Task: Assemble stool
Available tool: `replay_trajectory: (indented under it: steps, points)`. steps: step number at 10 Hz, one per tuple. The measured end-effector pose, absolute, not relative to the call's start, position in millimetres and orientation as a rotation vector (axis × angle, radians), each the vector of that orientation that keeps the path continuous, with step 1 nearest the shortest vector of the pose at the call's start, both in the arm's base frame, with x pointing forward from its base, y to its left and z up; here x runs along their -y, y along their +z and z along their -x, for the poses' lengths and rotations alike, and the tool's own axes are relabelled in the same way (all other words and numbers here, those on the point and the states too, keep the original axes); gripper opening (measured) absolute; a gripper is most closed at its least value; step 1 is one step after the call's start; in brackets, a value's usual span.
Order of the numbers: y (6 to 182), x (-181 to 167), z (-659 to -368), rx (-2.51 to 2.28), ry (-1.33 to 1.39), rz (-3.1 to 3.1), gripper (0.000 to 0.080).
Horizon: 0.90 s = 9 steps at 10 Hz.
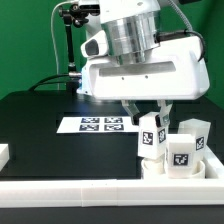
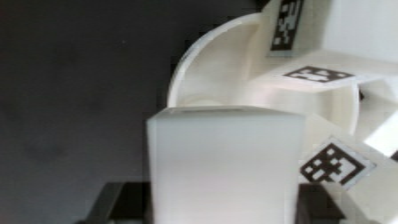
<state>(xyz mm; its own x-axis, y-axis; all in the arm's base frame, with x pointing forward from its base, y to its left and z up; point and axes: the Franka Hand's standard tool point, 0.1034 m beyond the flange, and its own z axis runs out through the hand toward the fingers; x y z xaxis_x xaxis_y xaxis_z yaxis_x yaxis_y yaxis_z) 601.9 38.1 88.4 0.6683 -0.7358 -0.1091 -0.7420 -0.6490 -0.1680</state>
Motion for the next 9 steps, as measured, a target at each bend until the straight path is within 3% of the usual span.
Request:
replay_trajectory:
  steps: [9]
  points:
    - [88.3, -45.2, -600.0, -1.916, 0.148, 2.220, 0.0338]
